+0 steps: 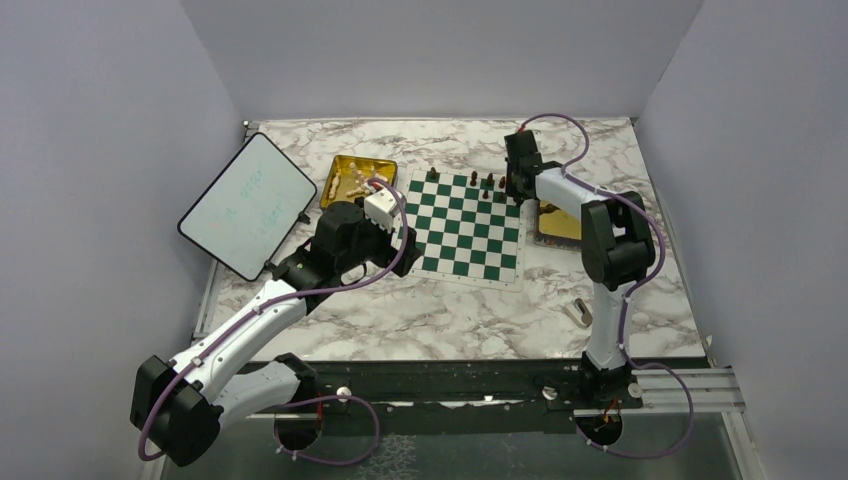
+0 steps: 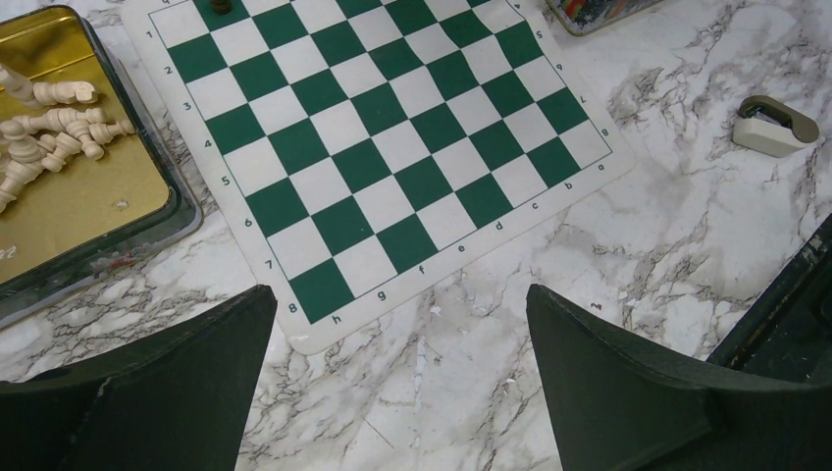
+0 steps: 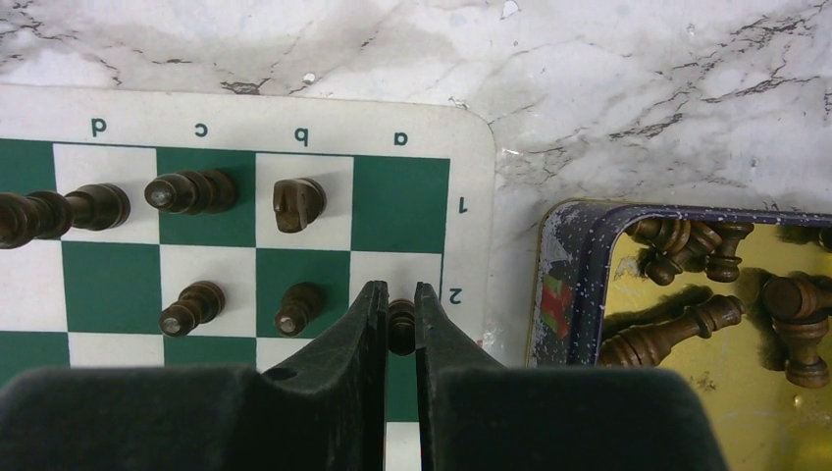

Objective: Set up the chess pieces on the board
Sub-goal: Place the chess piece on the chessboard.

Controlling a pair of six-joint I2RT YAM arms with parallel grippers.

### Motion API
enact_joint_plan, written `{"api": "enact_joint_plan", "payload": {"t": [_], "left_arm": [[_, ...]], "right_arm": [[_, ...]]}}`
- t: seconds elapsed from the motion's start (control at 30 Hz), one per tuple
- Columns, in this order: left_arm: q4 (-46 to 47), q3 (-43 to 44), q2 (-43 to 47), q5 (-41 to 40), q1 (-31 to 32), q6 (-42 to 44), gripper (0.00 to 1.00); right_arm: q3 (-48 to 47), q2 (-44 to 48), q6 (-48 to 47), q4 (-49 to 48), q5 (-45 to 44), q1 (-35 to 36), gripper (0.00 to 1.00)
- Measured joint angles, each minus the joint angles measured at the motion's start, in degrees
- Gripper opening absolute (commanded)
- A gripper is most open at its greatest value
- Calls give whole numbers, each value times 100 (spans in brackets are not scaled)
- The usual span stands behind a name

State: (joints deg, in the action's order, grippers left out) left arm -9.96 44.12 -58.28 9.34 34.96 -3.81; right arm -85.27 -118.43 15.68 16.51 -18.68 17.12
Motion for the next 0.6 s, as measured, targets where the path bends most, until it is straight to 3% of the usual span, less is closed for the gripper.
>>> {"api": "enact_joint_plan", "payload": {"t": [0.3,0.6], "left_arm": [[0,0,0,0,0,0,99],[2,0,0,0,0,0,99]], "right_arm": [[0,-42,-2,-61,7,0,15],[0,-120,-7,-61,9,0,26]]}}
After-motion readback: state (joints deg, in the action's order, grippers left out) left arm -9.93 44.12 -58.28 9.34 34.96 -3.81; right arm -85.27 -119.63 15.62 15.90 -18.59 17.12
